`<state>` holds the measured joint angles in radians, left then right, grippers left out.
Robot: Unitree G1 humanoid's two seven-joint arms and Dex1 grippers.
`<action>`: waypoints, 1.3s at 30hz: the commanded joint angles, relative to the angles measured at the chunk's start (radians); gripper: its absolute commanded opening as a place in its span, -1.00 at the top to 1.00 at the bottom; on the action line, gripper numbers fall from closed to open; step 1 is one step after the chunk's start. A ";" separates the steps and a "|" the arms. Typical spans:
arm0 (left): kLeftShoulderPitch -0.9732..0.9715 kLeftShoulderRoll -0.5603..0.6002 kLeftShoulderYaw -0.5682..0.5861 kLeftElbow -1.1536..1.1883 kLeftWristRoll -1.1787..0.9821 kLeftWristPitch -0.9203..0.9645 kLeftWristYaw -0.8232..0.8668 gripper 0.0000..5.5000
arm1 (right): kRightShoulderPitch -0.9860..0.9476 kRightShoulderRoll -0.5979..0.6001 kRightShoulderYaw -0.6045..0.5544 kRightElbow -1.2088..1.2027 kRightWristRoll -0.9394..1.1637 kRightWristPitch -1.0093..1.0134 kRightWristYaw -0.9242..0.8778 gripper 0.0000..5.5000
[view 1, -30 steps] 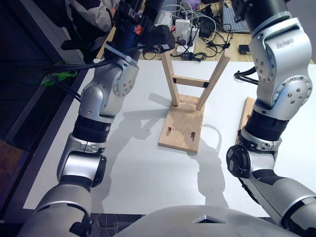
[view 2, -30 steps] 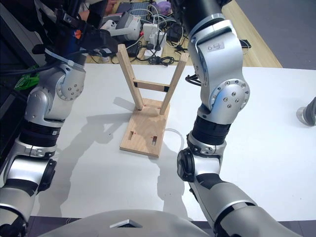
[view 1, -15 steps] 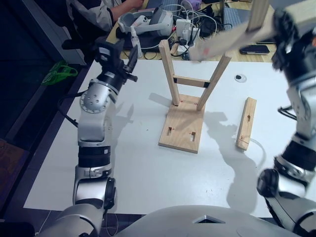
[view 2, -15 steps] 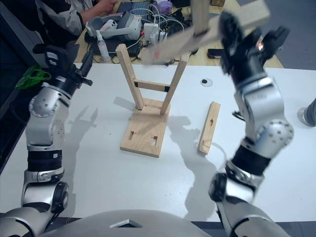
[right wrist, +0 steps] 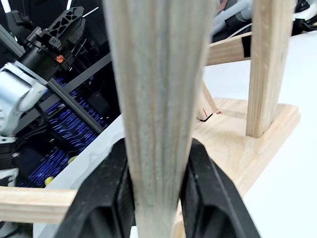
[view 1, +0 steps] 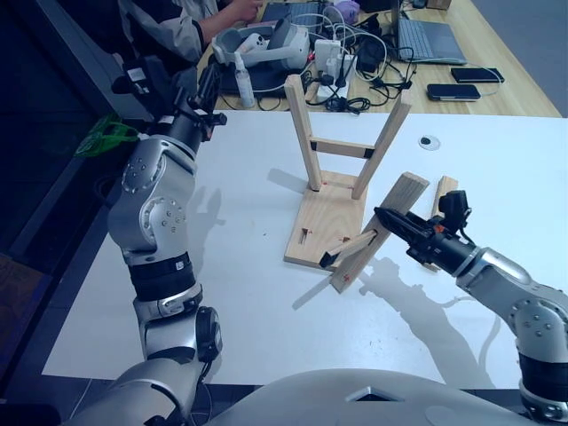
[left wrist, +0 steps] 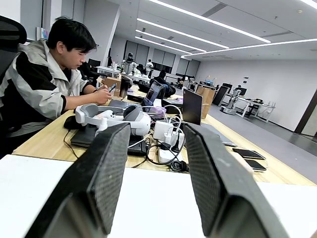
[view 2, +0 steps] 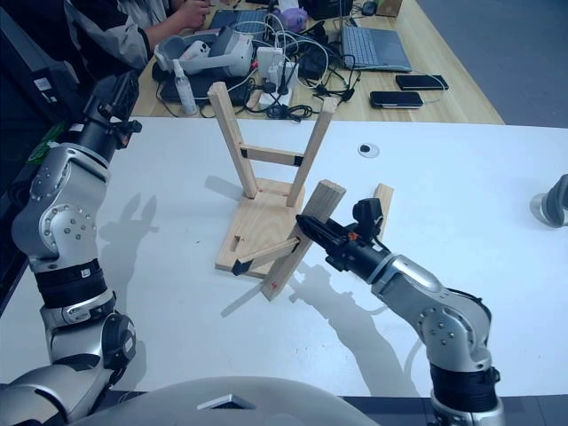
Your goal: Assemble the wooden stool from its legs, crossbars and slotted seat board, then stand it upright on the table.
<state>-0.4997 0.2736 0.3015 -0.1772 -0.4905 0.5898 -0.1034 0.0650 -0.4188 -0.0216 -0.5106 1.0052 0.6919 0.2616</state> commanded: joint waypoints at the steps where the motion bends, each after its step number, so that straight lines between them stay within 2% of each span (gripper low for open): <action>1: -0.014 -0.007 -0.015 0.010 0.014 0.011 0.016 0.27 | -0.057 0.056 0.016 0.077 -0.171 -0.089 -0.053 0.64; 5: -0.001 -0.008 -0.032 0.007 0.026 0.012 0.018 0.27 | -0.128 0.069 -0.023 0.150 -0.274 -0.157 -0.070 0.64; 11: 0.014 -0.007 -0.048 0.005 0.036 0.013 0.014 0.27 | -0.213 0.115 -0.155 0.133 0.014 -0.038 -0.060 0.64; 18: 0.037 -0.039 -0.089 -0.015 0.056 0.017 0.038 0.27 | -0.327 0.182 -0.188 0.383 -0.228 -0.208 -0.151 0.64; 24: 0.078 -0.126 -0.119 -0.048 0.076 0.016 0.111 0.27 | -0.317 0.261 -0.192 0.427 -0.250 -0.226 -0.148 0.64; 29: 0.087 -0.163 -0.135 -0.058 0.090 0.017 0.140 0.27 | -0.325 0.280 -0.185 0.445 -0.308 -0.251 -0.151 0.64; 39: 0.074 -0.151 -0.124 -0.048 0.126 0.003 0.143 0.27 | -0.296 0.208 -0.043 0.394 -0.539 -0.254 -0.105 0.64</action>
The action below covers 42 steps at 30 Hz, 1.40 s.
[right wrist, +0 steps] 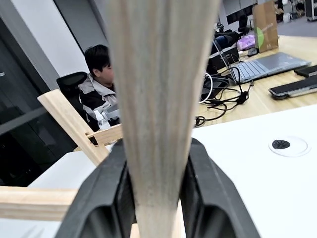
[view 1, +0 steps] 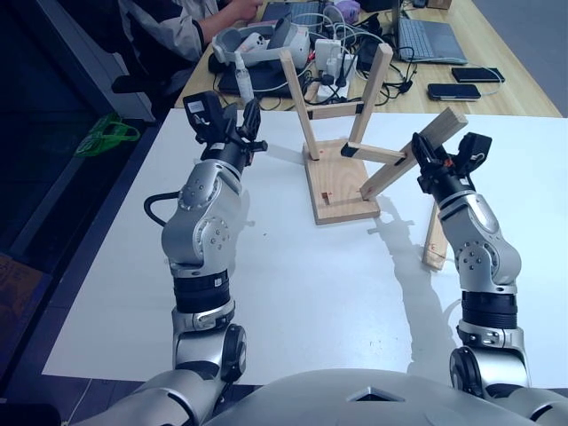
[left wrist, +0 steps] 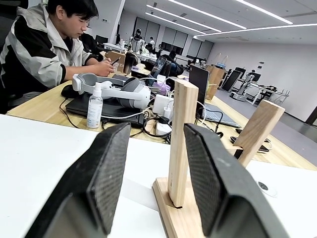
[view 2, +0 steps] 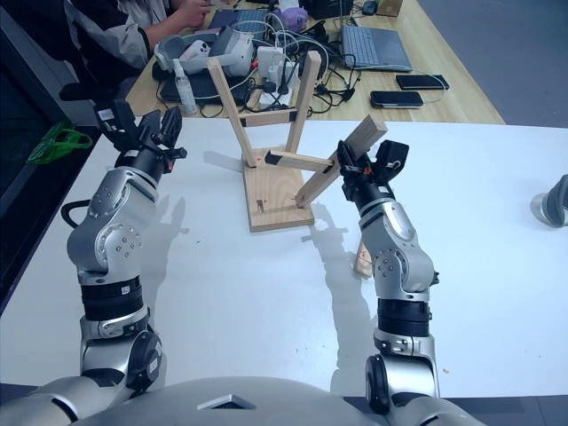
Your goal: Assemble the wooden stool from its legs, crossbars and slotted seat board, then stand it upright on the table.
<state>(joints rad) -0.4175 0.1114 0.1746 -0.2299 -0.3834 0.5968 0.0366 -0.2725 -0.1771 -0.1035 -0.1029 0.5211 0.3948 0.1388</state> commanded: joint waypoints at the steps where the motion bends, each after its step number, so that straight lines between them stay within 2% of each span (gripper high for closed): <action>1: -0.009 0.013 0.003 0.006 0.023 -0.007 0.002 0.27 | 0.049 -0.044 0.056 -0.024 -0.066 0.058 0.033 0.64; 7: -0.014 0.010 -0.007 0.014 0.048 -0.018 -0.008 0.27 | 0.036 -0.086 0.139 -0.003 -0.139 0.140 0.068 0.64; 15: -0.017 0.011 -0.008 0.020 0.060 -0.026 -0.018 0.27 | -0.022 -0.045 0.101 0.020 -0.131 0.120 0.059 0.64; 16: -0.017 0.010 -0.007 0.020 0.062 -0.026 -0.018 0.27 | -0.022 -0.037 0.086 0.017 -0.125 0.113 0.054 0.64; 17: -0.018 0.009 -0.007 0.020 0.064 -0.027 -0.019 0.27 | -0.025 -0.026 0.069 0.016 -0.116 0.107 0.048 0.51; 24: -0.021 0.009 -0.005 0.019 0.068 -0.028 -0.024 0.27 | -0.062 0.033 -0.054 -0.048 -0.031 0.079 0.030 0.12; 27: -0.021 0.010 -0.004 0.018 0.067 -0.028 -0.026 0.27 | -0.140 0.010 -0.141 -0.139 0.093 0.126 0.029 0.11; 30: -0.019 0.010 -0.004 0.014 0.068 -0.028 -0.026 0.27 | -0.318 -0.043 -0.234 -0.164 0.211 0.167 -0.010 0.11; 32: -0.022 0.008 -0.008 0.017 0.071 -0.030 -0.026 0.27 | -0.470 -0.090 -0.299 -0.114 0.222 0.145 -0.078 0.11; 34: -0.020 0.009 -0.007 0.014 0.073 -0.031 -0.025 0.27 | -0.523 -0.126 -0.348 -0.045 0.163 0.120 -0.172 0.11; 35: -0.019 0.009 -0.004 0.014 0.073 -0.031 -0.023 0.27 | -0.473 -0.136 -0.352 -0.024 0.110 0.126 -0.217 0.11; 38: -0.015 0.009 -0.002 0.012 0.074 -0.033 -0.020 0.27 | -0.160 -0.118 -0.297 -0.031 -0.044 0.225 -0.319 0.11; 41: -0.009 0.003 -0.008 0.011 0.082 -0.035 -0.014 0.27 | 0.070 -0.064 -0.230 -0.070 -0.074 0.321 -0.322 0.11; 42: 0.000 -0.003 -0.015 0.005 0.086 -0.033 -0.009 0.27 | 0.133 -0.051 -0.199 -0.087 -0.081 0.338 -0.306 0.04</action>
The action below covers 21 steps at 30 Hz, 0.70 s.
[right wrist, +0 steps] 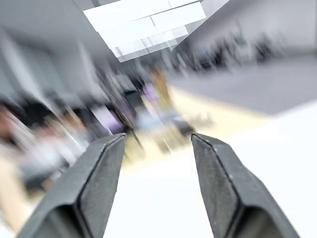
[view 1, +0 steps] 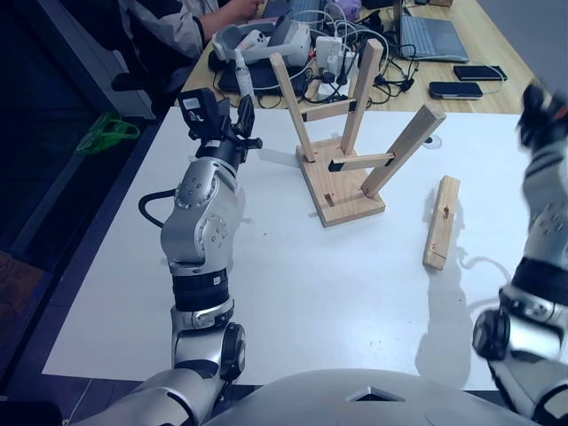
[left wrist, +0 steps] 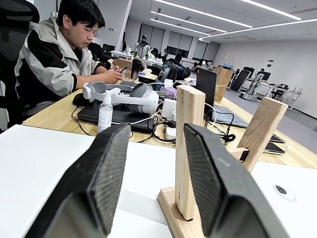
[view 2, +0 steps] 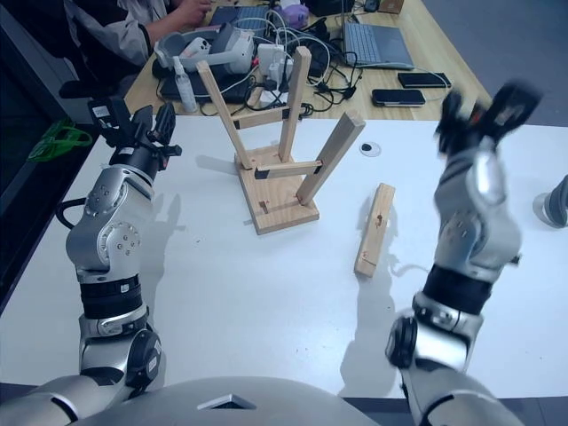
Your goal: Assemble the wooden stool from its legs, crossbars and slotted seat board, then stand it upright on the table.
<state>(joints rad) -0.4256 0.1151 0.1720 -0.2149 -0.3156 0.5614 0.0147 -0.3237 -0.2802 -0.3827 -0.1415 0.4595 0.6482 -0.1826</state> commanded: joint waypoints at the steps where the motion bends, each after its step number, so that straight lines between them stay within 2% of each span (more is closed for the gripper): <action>1: 0.018 -0.013 -0.020 -0.016 0.024 0.001 0.016 0.27 | 0.226 0.061 0.100 -0.063 -0.028 0.091 0.026 -0.02; 7: 0.106 -0.041 -0.095 -0.072 0.068 0.000 0.023 0.27 | 0.322 0.087 0.134 -0.117 -0.026 0.160 0.064 -0.39; 8: 0.105 -0.045 -0.101 -0.076 0.070 0.001 0.023 0.27 | 0.327 0.091 0.140 -0.119 -0.025 0.173 0.068 -0.40; 14: 0.081 -0.039 -0.084 -0.065 0.078 -0.002 0.017 0.27 | 0.292 0.098 0.208 -0.075 -0.055 0.248 0.093 -0.40; 18: 0.071 -0.037 -0.083 -0.066 0.080 0.001 0.015 0.27 | 0.265 0.047 0.299 -0.039 -0.141 0.261 0.121 -0.40; 21: 0.056 -0.027 -0.072 -0.066 0.079 0.006 0.014 0.27 | 0.255 0.037 0.306 -0.026 -0.181 0.255 0.121 -0.22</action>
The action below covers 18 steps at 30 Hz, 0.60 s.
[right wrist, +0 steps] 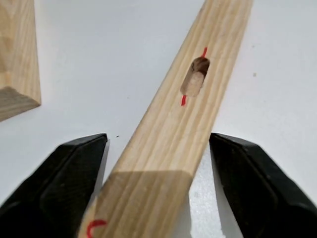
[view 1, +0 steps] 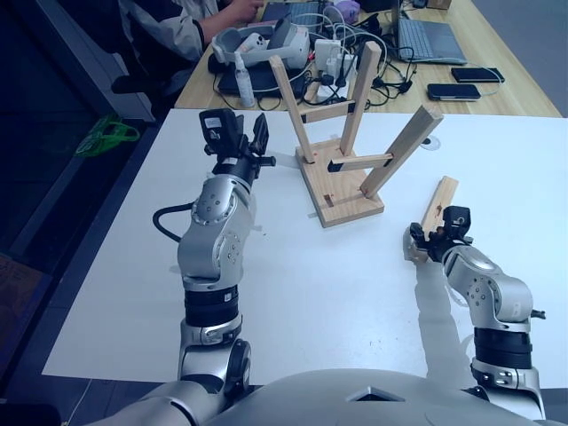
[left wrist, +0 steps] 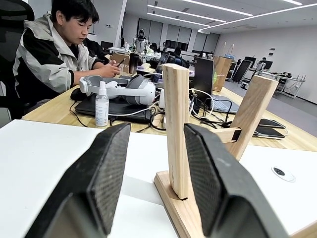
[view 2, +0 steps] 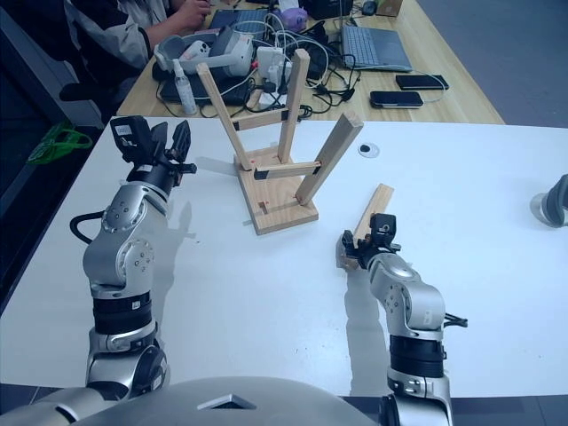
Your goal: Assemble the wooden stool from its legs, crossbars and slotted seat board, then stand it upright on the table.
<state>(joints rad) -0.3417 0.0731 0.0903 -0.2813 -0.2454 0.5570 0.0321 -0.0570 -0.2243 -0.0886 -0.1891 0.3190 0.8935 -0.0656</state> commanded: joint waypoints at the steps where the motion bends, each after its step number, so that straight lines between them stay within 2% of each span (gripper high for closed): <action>1: -0.039 0.020 0.016 0.006 0.008 0.009 -0.006 0.27 | -0.012 -0.019 0.006 0.023 -0.052 0.010 0.000 -0.17; 8: -0.106 0.057 0.062 0.037 0.003 0.010 -0.014 0.27 | -0.030 -0.026 -0.052 0.057 -0.080 0.007 0.020 0.24; 13: -0.196 0.079 0.092 0.048 -0.043 0.133 -0.027 0.27 | -0.125 -0.044 -0.123 0.091 -0.060 -0.044 0.052 0.25; 18: -0.424 0.101 0.252 0.129 -0.207 0.295 -0.012 0.27 | -0.417 -0.076 -0.239 0.133 0.042 -0.189 0.146 0.25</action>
<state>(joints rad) -0.6905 0.1615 0.3003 -0.1768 -0.4077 0.8080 0.0072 -0.3796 -0.2830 -0.3012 -0.0601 0.3321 0.7454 0.0563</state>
